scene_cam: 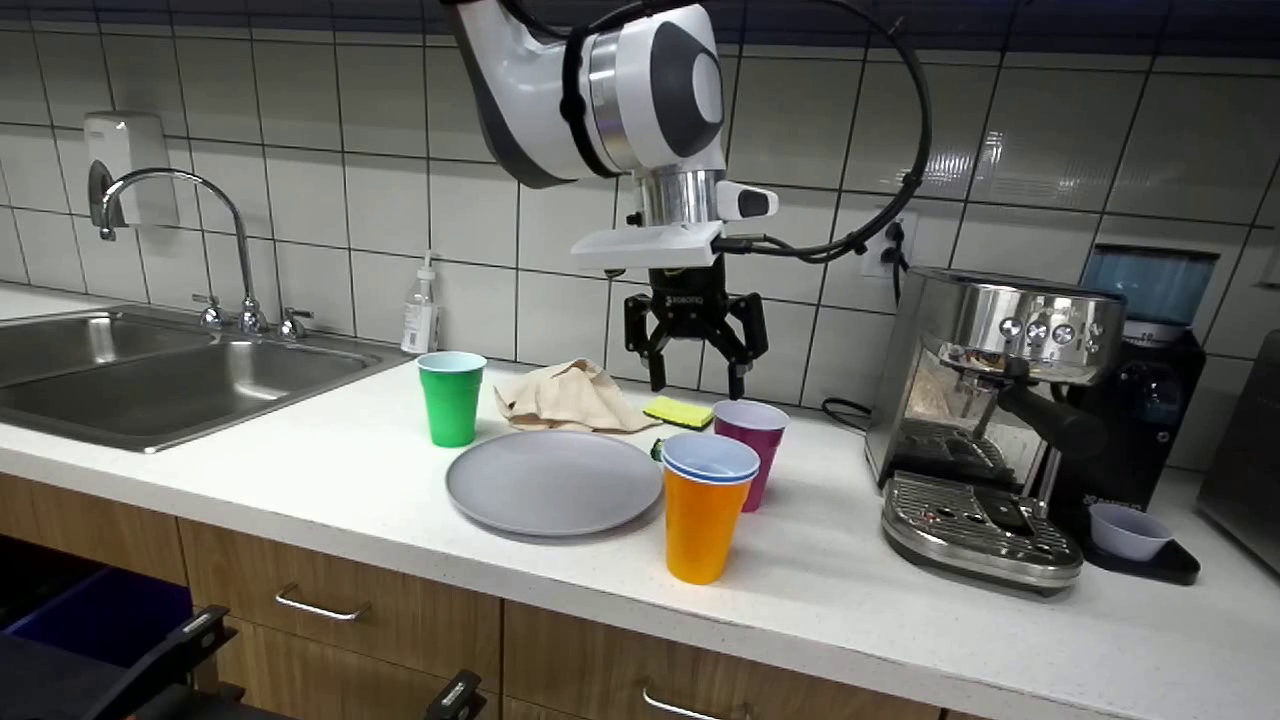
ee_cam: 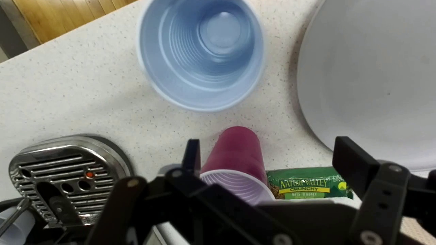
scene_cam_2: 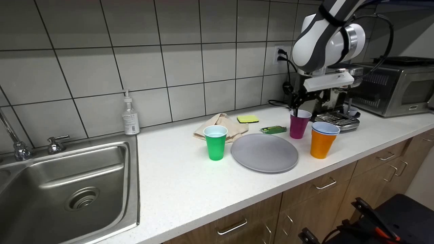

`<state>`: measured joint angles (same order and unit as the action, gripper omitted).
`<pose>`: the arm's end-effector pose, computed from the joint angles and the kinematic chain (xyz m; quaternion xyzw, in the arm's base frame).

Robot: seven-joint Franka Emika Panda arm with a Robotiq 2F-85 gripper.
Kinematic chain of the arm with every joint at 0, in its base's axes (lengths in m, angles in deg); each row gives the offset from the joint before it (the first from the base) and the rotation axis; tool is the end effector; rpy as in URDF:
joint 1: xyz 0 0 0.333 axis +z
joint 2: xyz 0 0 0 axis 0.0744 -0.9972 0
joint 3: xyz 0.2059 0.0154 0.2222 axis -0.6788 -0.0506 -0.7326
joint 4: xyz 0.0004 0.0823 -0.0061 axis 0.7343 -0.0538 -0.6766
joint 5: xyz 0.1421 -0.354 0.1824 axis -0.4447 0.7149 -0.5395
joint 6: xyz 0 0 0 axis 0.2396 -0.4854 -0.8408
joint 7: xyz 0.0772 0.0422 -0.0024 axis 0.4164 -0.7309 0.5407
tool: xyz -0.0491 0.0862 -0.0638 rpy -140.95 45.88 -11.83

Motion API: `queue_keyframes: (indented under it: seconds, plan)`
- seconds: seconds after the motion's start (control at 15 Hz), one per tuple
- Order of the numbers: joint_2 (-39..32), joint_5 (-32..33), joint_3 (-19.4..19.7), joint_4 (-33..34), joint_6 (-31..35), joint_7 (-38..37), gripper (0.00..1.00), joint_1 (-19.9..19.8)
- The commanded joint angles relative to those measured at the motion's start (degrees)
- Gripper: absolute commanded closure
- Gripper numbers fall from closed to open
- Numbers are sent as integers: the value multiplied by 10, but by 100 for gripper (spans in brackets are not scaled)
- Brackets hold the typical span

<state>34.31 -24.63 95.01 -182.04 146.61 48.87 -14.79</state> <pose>0.5096 -0.2013 0.2386 0.9835 -0.1478 0.0448 0.0947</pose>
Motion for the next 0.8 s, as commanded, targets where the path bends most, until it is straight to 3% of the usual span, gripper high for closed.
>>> queue_keyframes:
  seconds: [0.0, 0.73]
  plan:
    - [-44, -14, 3, 50, 4, -14, 0, 10]
    - [-156, -51, 8, 162, -6, -31, 0, 27]
